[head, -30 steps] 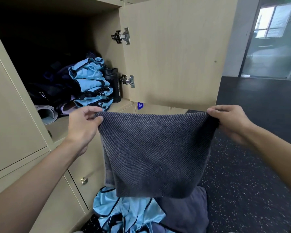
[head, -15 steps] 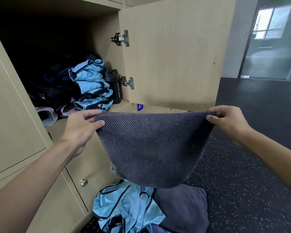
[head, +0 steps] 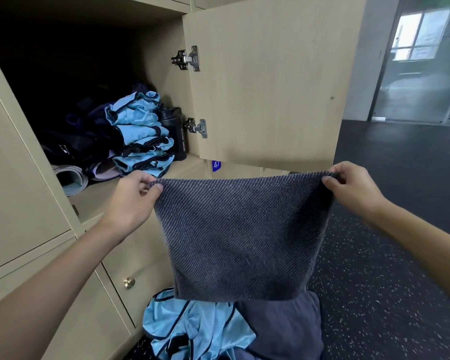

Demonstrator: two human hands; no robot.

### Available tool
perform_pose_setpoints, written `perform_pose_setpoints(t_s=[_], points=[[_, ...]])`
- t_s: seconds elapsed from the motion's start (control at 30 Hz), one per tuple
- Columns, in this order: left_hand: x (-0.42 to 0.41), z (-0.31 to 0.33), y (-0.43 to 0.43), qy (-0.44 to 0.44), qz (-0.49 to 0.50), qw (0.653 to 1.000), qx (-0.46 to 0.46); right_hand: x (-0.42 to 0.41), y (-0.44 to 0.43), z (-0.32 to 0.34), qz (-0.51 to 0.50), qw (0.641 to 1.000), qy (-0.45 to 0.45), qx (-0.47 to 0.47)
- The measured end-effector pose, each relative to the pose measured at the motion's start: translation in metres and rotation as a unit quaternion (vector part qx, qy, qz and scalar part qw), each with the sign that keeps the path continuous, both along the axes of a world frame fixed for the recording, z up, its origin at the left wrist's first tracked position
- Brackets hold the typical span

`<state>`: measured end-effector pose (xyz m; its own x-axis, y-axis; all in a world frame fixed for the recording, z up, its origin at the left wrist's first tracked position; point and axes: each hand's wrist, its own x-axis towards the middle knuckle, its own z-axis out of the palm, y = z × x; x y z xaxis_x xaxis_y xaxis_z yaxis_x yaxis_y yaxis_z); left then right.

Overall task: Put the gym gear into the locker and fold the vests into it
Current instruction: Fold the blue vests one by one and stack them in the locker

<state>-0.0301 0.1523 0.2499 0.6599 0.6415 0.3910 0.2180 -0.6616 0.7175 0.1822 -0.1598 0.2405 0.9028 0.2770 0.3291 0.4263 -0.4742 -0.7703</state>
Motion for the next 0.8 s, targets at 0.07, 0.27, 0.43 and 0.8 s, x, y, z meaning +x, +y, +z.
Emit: perform_pose_setpoints(t_s=[0.07, 0.27, 0.43, 0.8], points=[[0.000, 0.001, -0.008, -0.013, -0.014, 0.999, -0.035, 0.000, 0.002, -0.001, -0.004, 0.999, -0.009, -0.037], [0.002, 0.006, -0.033, -0.007, -0.072, 0.994, -0.080, -0.011, 0.008, 0.008, 0.021, 0.998, 0.039, -0.046], [0.009, 0.005, -0.054, 0.043, -0.089, 0.990, -0.103, -0.036, 0.019, 0.020, 0.106, 0.989, 0.098, -0.017], [0.009, 0.006, -0.089, 0.083, -0.280, 0.948, -0.129, -0.098, 0.048, 0.026, 0.385, 0.876, 0.286, 0.036]])
